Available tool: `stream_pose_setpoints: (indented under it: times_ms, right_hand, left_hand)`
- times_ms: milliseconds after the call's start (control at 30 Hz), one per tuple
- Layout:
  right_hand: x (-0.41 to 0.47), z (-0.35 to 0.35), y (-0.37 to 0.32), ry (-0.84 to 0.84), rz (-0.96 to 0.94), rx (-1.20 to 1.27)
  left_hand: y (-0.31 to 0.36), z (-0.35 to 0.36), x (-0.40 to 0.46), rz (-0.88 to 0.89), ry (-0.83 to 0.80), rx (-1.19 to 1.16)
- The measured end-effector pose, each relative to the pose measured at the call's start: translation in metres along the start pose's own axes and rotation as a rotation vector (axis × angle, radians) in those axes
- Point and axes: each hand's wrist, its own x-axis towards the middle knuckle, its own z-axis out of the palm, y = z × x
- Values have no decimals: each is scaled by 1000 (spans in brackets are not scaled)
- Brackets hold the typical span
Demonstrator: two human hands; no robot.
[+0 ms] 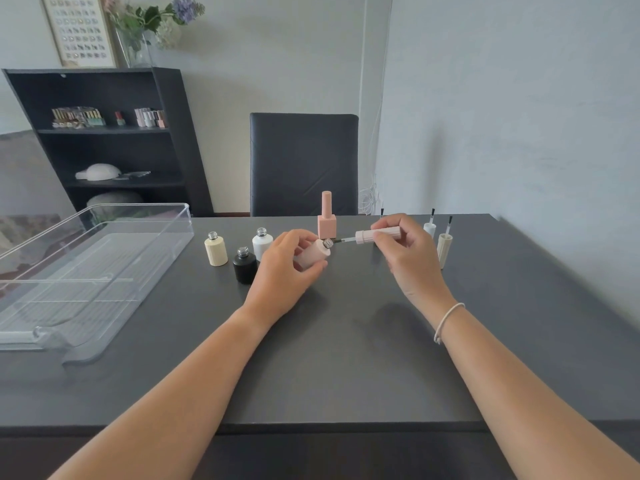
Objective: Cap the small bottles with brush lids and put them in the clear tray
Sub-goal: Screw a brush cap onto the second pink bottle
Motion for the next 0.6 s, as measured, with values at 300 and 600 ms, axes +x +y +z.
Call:
stream_pose_setpoints:
  times_ms: [300,600]
  right_hand:
    - [0,1,2,-9,-18,-23]
    - [0,3,4,-21,-34,-42]
  left_hand:
    - [2,-1,-2,34,-17,28]
    - [2,-1,-3,62,-31,33]
